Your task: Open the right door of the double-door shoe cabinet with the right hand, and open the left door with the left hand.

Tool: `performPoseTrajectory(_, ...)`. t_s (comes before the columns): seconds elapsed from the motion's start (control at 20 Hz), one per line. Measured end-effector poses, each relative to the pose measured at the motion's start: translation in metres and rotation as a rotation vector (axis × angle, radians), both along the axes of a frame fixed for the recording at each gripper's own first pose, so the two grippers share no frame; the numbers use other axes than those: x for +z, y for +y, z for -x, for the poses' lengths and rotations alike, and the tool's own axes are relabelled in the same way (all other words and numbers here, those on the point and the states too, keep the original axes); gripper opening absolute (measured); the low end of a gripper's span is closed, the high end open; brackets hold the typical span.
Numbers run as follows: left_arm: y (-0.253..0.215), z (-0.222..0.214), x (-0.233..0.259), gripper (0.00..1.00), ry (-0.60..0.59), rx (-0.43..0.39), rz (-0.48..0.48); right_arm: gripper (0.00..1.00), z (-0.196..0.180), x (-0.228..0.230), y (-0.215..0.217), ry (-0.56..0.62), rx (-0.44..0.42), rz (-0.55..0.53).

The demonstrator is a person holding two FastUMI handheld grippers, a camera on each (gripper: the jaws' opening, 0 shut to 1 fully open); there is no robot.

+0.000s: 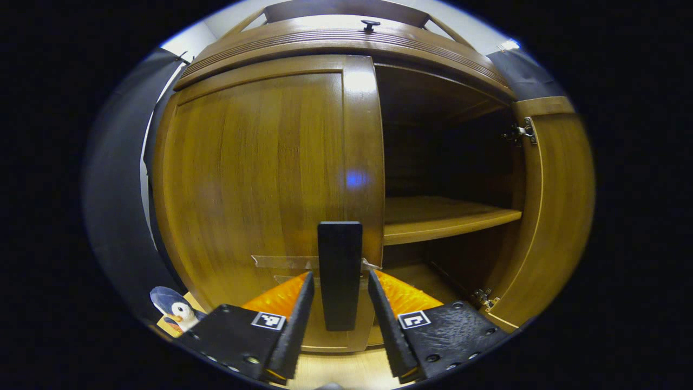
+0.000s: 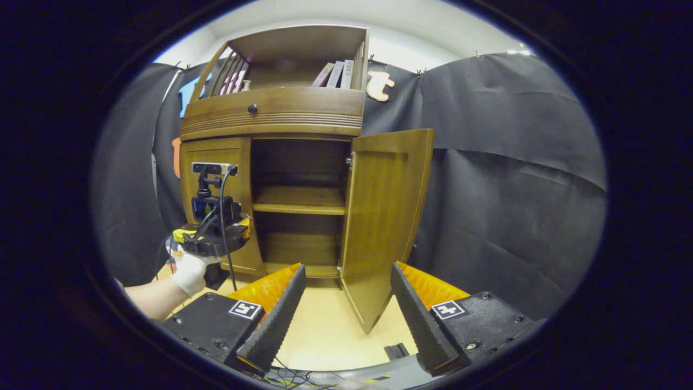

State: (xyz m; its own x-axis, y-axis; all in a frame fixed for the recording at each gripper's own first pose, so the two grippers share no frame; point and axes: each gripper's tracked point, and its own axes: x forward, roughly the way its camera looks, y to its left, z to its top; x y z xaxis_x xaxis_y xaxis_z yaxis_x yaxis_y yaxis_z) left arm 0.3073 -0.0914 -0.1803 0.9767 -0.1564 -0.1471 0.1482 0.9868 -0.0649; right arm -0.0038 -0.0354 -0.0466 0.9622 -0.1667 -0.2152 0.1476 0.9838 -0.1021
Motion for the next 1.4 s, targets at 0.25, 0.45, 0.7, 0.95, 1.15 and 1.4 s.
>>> performPoseTrajectory(0.25, -0.003, -0.004, 0.001, 0.55, -0.008, -0.027, 0.005, 0.99, 0.001, -0.001, 0.000, 0.003, 0.000, 0.003)
performPoseTrajectory(0.45, 0.000, 0.001, 0.000, 0.43, -0.011, -0.042, 0.016, 1.00, 0.004, -0.001, 0.002, 0.001, 0.006, 0.005)
performPoseTrajectory(0.7, 0.004, 0.018, 0.000, 0.27, -0.010, -0.061, 0.023, 1.00, 0.007, 0.000, 0.003, -0.007, 0.016, 0.008)
performPoseTrajectory(0.95, 0.013, 0.046, 0.000, 0.27, 0.007, -0.092, 0.021, 1.00, 0.014, -0.002, 0.004, -0.012, 0.032, 0.000)
performPoseTrajectory(1.15, 0.027, 0.075, 0.001, 0.27, 0.010, -0.089, 0.022, 1.00, 0.016, -0.003, 0.009, -0.013, 0.051, -0.007)
performPoseTrajectory(1.4, 0.052, 0.113, 0.001, 0.27, 0.009, -0.066, 0.019, 1.00, 0.017, -0.007, 0.019, -0.005, 0.093, -0.006)
